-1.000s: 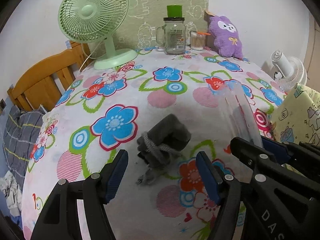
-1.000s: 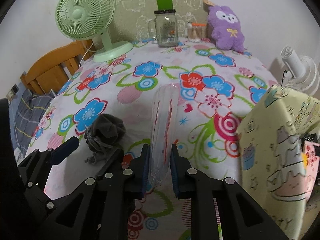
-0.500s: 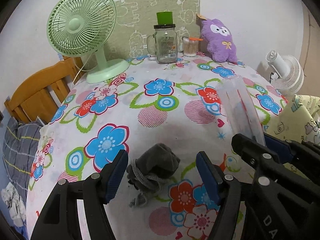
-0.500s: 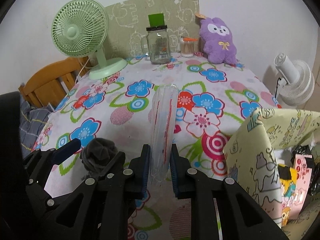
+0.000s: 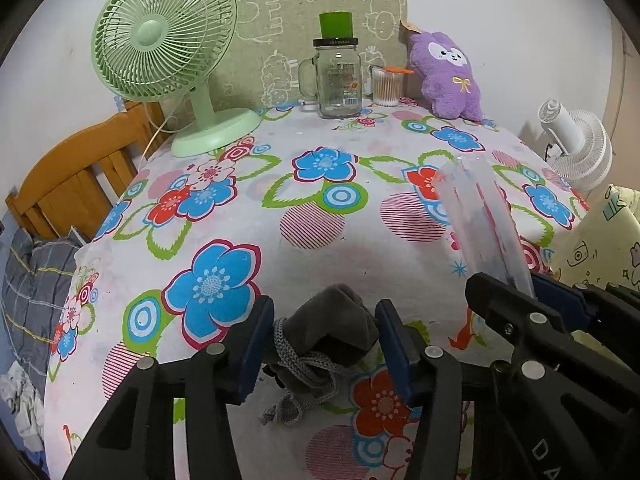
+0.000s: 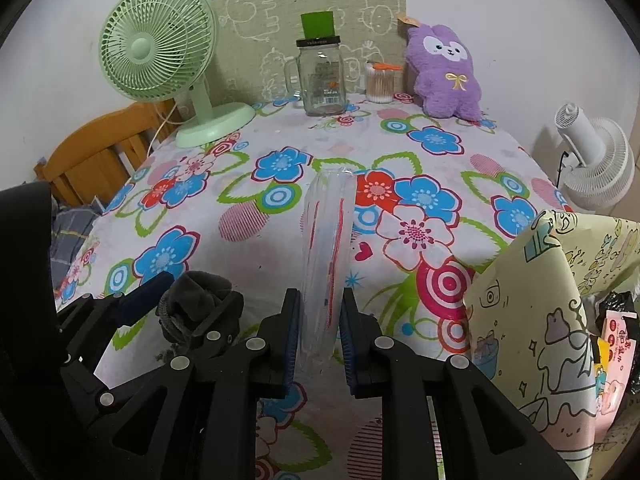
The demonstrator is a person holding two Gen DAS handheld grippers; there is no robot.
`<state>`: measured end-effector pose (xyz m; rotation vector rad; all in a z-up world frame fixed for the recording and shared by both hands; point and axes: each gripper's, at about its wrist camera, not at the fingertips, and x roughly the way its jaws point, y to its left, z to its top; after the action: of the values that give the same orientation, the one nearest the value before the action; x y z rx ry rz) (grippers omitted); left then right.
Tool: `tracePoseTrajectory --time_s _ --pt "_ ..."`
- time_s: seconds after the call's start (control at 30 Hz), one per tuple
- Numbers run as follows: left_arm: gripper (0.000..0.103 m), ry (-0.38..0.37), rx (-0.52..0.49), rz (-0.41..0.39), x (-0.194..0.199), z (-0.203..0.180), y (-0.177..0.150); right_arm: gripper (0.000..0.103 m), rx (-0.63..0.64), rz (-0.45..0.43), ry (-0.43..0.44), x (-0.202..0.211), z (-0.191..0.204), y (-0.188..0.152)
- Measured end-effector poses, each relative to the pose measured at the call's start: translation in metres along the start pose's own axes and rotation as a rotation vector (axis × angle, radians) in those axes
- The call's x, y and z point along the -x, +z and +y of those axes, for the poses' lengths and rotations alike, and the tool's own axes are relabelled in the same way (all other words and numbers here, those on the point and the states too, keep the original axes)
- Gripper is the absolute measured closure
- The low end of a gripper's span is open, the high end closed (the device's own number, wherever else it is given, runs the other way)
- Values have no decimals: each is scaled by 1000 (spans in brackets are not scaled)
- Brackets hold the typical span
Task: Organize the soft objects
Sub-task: 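Grasp the clear straw bag with the right tool while the left tool grasps the grey sock bundle, then lift the sock bundle and straw bag and carry them over the box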
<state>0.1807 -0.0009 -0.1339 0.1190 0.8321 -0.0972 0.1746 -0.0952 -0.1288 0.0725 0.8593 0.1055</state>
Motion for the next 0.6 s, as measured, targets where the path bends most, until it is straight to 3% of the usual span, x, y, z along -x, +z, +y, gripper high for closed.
tracePoseTrajectory --time_s 0.37,0.6 --pt "69 -17 12 -7 14 1 -4 81 15 -9 -5 10 5 -2" --pt "74 -42 29 -7 26 3 -8 81 23 -22 0 23 8 -6"
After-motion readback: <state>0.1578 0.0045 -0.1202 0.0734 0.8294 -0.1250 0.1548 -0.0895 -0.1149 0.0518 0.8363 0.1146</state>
